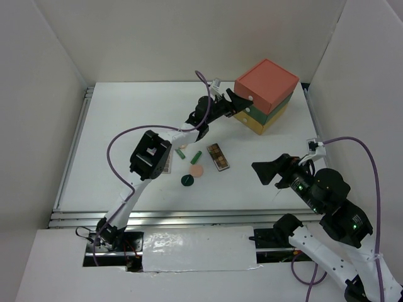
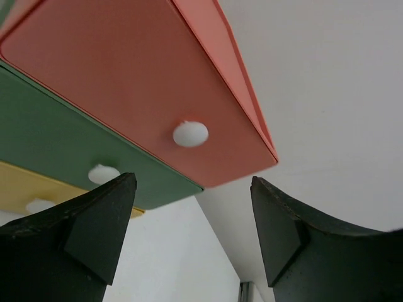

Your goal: Organize the makeup

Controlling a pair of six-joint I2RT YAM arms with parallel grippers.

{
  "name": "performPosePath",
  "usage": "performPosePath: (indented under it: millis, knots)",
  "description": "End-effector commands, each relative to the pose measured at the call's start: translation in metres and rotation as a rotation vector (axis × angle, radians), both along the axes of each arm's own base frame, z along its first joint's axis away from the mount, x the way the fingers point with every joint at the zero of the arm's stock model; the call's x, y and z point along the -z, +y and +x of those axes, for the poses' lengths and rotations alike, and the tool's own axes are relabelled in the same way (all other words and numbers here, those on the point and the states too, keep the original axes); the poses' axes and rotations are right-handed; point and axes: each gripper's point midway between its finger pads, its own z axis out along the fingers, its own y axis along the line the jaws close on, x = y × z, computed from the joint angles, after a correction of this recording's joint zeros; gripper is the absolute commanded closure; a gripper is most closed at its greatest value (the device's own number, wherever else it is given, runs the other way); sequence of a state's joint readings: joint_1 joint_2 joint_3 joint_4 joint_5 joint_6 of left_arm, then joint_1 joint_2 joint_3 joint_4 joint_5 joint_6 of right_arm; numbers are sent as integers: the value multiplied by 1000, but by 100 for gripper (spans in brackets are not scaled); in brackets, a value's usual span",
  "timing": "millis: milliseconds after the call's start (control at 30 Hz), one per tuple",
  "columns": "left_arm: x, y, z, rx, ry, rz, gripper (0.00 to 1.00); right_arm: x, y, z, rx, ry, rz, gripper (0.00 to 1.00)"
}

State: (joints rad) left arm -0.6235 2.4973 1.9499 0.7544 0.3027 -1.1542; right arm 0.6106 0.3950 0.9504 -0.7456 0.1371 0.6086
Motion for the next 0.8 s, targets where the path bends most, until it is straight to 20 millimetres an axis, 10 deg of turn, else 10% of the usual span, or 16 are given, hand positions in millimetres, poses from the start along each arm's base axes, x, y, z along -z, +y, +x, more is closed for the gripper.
performPosePath:
  millis: [0,767]
  knots:
    - [-4,-4,15,-68,-33,-12,15,-13,2,-3,-28,-61,24,0]
    - [-31,-7,31,-163,-68,-43,32,-5,12,-16,-107,-51,53,0]
